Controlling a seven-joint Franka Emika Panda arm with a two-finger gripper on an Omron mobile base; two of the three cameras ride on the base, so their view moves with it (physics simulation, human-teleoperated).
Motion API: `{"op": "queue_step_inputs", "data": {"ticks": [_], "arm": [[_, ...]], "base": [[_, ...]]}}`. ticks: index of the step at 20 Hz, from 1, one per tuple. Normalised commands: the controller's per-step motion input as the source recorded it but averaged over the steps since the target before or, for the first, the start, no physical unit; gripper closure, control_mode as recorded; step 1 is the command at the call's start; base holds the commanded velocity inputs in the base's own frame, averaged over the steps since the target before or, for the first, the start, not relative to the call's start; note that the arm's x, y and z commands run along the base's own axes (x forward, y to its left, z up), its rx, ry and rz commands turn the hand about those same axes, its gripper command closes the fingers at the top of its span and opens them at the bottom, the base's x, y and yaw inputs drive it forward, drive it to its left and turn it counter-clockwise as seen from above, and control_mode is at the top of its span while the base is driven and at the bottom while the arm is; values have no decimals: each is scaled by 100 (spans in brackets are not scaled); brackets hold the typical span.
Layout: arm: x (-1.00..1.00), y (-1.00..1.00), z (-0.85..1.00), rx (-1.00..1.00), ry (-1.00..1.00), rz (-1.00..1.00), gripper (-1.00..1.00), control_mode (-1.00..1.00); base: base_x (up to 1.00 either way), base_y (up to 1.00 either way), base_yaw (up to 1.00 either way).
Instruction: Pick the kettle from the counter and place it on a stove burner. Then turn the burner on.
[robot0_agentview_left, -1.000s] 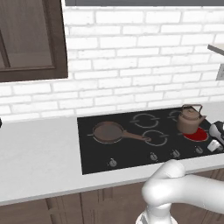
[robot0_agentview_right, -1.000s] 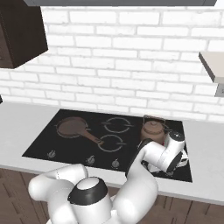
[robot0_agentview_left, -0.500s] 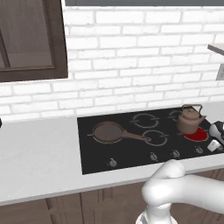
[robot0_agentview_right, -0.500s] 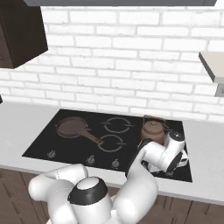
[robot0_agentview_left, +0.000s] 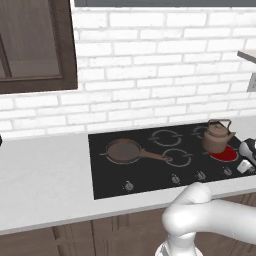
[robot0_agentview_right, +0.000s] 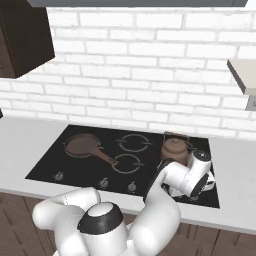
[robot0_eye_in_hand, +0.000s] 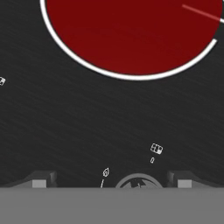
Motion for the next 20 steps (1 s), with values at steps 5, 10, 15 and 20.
{"op": "queue_step_inputs", "data": {"ticks": [5,10,15,20], "arm": [[0,0,0,0,0,0,-100,-100],[0,0,0,0,0,0,-100,-100],[0,0,0,0,0,0,-100,-100],[0,0,0,0,0,0,-100,-100]], "base": [[0,0,0],[0,0,0],[0,0,0],[0,0,0]]}}
